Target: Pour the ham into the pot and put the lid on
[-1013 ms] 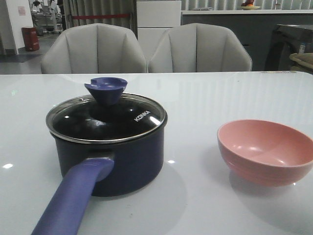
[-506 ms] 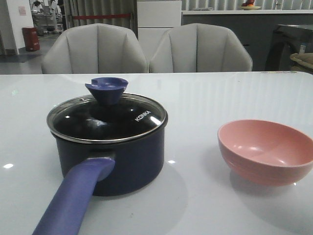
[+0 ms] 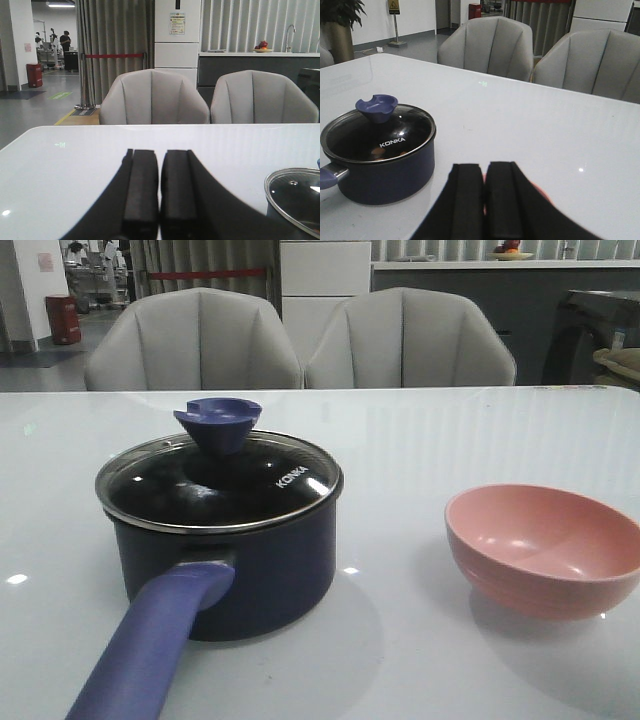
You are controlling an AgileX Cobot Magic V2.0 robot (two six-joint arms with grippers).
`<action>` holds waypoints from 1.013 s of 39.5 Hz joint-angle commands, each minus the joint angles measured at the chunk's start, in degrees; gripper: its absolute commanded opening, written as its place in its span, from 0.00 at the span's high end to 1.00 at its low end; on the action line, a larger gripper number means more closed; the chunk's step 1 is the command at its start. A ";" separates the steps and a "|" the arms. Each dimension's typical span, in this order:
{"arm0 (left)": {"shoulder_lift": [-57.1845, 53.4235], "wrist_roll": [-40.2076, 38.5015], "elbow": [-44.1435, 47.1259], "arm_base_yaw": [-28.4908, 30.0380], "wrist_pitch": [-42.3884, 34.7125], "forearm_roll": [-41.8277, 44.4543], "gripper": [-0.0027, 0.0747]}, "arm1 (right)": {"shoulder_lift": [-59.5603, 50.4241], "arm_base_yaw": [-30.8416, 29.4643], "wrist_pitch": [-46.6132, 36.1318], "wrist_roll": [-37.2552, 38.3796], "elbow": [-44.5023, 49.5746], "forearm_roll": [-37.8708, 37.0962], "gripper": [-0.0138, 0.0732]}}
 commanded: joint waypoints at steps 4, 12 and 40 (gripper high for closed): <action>-1.34 0.19 1.77 -0.30 -4.07 -0.02 0.82 | 0.35 0.01 -4.57 -0.45 -1.53 0.22 0.67; -1.24 0.19 1.77 -0.30 -4.07 -0.02 0.82 | 0.17 -4.73 -4.59 1.35 0.27 -3.00 0.67; -1.14 0.19 1.77 -0.30 -4.07 -0.02 0.82 | -15.03 -17.19 -6.53 17.75 11.28 -19.65 0.67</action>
